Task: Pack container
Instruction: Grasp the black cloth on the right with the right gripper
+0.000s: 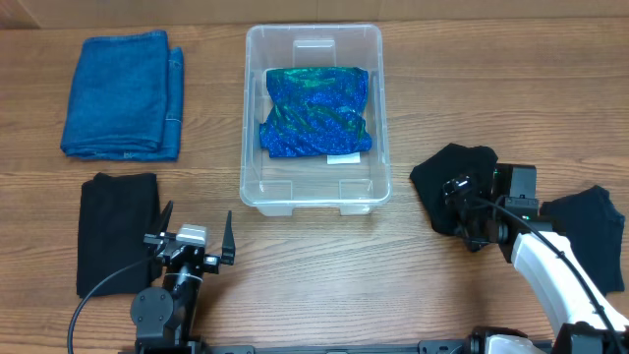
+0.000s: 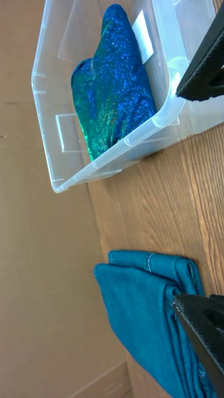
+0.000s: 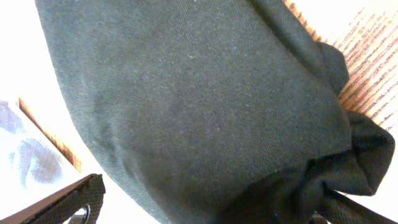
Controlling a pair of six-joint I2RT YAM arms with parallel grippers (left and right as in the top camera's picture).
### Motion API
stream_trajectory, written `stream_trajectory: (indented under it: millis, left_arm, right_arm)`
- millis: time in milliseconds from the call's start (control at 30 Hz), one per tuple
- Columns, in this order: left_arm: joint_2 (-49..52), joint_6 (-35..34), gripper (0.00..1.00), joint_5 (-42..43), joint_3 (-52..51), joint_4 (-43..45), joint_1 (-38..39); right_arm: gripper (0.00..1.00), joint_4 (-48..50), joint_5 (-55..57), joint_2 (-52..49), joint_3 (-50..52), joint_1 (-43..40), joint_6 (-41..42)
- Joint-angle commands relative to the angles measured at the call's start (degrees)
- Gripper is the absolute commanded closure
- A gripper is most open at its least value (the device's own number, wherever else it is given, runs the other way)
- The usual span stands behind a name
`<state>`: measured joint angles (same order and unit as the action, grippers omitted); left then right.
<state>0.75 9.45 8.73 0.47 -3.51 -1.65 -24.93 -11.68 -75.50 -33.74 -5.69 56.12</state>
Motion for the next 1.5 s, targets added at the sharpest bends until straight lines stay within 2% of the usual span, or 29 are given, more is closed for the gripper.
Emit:
stream_trajectory:
  millis: [0, 100, 200, 267, 433, 633, 1033, 1233, 1300, 1367, 1467]
  left_arm:
    - [-0.5, 0.81, 0.0, -0.2, -0.2, -0.09, -0.31]
    - [-0.5, 0.81, 0.0, -0.2, -0.2, -0.09, -0.31]
    - [-0.5, 0.81, 0.0, -0.2, -0.2, -0.11, -0.31]
    - [-0.5, 0.81, 0.0, -0.2, -0.2, -0.09, -0.31]
    - [-0.5, 0.81, 0.0, -0.22, -0.2, -0.11, -0.31]
    - [-0.5, 0.81, 0.0, -0.2, -0.2, -0.09, -0.31]
    - [-0.5, 0.81, 0.0, -0.2, -0.2, -0.11, -0.31]
    - [-0.5, 0.81, 0.0, -0.2, -0.2, -0.11, -0.31]
    - [-0.5, 0.81, 0.0, -0.2, -0.2, -0.11, -0.31]
    - [-0.5, 0.81, 0.0, -0.2, -0.2, -0.09, -0.31]
    - [-0.5, 0.81, 0.0, -0.2, -0.2, -0.11, -0.31]
  right_arm:
    - [0.0, -6.73, -0.39, 1.22, -7.52, -0.17, -4.15]
    - [0.0, -16.52, -0.24, 3.02, -13.18, -0.17, -3.8]
    - [0.0, -26.12, 5.22, 4.28, -13.94, -0.17, 0.76]
    - [0.0, -27.21, 5.77, 4.15, -12.66, -0.17, 0.92]
    - [0.0, -23.65, 4.59, 4.09, -6.75, -0.17, 1.79]
    - [0.0, -14.64, 1.09, 4.09, -0.66, -0.17, 2.6]
    - [0.0, -5.49, 2.21, -5.46, -0.28, -0.17, 2.4]
    - [0.02, -0.63, 2.21, -6.05, -0.28, -0.17, 2.43]
    - [0.18, 0.22, 2.84, -6.05, -0.28, -0.17, 2.45]
    - [0.28, 0.2, 3.58, -6.05, -0.28, -0.17, 2.45]
    - [0.7, 0.22, 4.11, -6.05, -0.28, -0.17, 2.45]
